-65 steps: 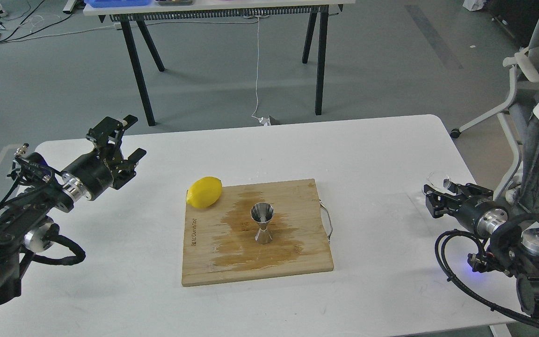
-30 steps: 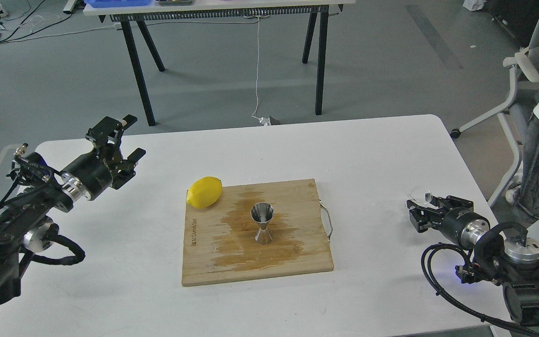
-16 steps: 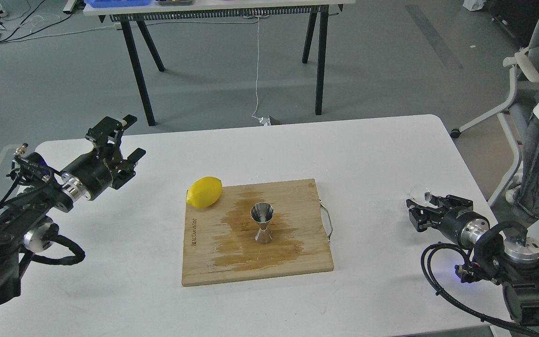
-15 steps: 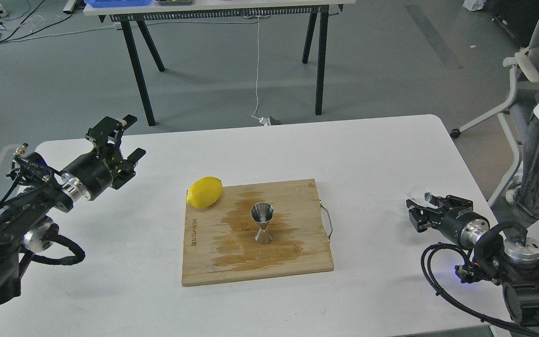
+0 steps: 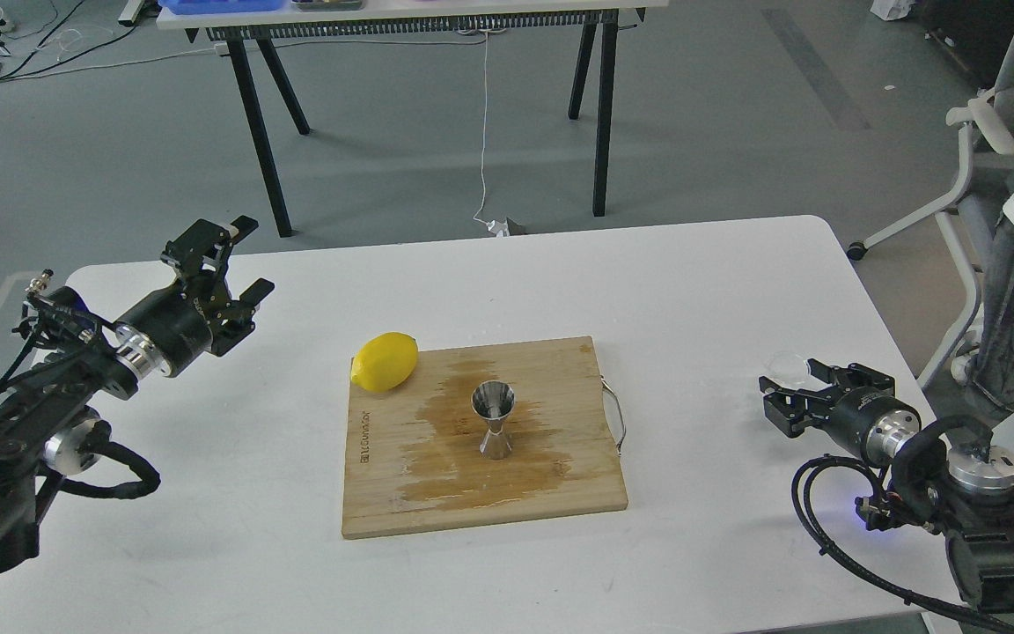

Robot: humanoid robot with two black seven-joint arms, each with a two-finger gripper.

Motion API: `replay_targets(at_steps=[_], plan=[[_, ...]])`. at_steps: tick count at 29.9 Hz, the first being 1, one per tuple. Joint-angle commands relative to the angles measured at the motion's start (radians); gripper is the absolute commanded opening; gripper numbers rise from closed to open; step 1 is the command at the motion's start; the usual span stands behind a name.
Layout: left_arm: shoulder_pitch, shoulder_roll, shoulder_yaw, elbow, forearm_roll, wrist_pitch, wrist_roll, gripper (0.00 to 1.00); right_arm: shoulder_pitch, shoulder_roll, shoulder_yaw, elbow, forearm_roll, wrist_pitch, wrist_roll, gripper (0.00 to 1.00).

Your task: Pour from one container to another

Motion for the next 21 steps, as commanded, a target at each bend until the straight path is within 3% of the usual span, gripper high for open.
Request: replay_targets(at_steps=[1, 21], plan=[[0.0, -0.002, 0.001, 0.0, 0.001, 0.0, 0.0, 0.99, -0.003, 0.0, 0.01, 0.026, 0.002, -0.001, -0.001, 0.94], [-0.002, -0.002, 0.001, 0.0, -0.001, 0.0, 0.0, 0.99, 0.085, -0.029, 0.041, 0.089, -0.004, 0.026, -0.007, 0.99]])
